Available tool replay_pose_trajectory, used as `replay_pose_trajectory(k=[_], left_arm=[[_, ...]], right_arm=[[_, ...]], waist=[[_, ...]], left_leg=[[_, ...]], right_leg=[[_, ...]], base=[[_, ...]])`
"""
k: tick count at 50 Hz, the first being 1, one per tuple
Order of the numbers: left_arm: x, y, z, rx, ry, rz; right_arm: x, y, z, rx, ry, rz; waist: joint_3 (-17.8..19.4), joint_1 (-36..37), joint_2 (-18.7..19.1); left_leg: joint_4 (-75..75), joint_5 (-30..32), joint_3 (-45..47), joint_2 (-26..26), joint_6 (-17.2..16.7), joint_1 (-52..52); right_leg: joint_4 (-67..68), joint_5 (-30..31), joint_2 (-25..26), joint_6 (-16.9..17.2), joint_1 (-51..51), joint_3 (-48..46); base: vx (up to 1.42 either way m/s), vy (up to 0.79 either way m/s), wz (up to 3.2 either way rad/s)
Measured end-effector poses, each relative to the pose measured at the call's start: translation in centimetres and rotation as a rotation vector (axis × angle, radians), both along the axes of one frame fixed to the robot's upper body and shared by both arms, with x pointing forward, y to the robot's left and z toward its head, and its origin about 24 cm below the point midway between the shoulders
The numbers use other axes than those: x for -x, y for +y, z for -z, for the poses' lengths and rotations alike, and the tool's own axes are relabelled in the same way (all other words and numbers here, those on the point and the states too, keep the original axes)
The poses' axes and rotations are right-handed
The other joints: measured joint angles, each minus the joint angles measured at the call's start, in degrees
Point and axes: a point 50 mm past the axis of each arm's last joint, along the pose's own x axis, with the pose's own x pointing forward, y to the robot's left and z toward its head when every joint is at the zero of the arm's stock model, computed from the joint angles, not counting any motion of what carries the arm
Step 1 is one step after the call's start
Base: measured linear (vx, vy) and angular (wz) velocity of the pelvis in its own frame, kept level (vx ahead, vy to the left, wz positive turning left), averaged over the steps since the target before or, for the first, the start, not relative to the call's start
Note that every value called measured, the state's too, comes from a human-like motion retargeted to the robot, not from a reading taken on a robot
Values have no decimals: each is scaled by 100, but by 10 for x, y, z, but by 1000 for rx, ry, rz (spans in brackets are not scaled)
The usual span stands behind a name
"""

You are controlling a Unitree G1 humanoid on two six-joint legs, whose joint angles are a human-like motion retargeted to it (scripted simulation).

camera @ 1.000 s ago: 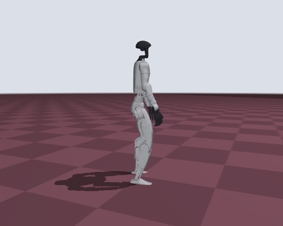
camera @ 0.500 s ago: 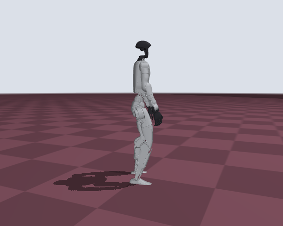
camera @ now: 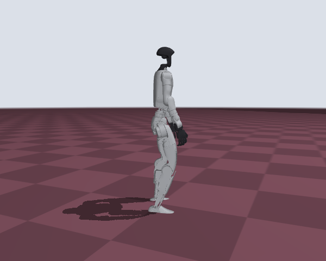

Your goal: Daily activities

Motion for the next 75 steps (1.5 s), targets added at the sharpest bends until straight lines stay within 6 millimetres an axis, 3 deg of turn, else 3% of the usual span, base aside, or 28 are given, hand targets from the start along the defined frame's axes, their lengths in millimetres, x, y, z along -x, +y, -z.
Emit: replay_pose_trajectory(k=[47, 75], left_arm=[[-25, 20, -12, -42, -127, -163], [-11, 18, -8, -15, -113, -217]], right_arm=[[21, 20, 9, -58, 19, 73], [35, 11, 12, -17, 41, 121]], waist=[[228, 242, -213], [114, 29, -27]], left_leg=[[478, -292, -394, 127, -207, -105], [-76, -166, -451, 69, -284, 288]], right_leg=[[321, -207, 89, -262, 240, -302], [552, -225, 19, -397, 373, -317]], base=[[0, 0, 0], [0, 0, 0]])
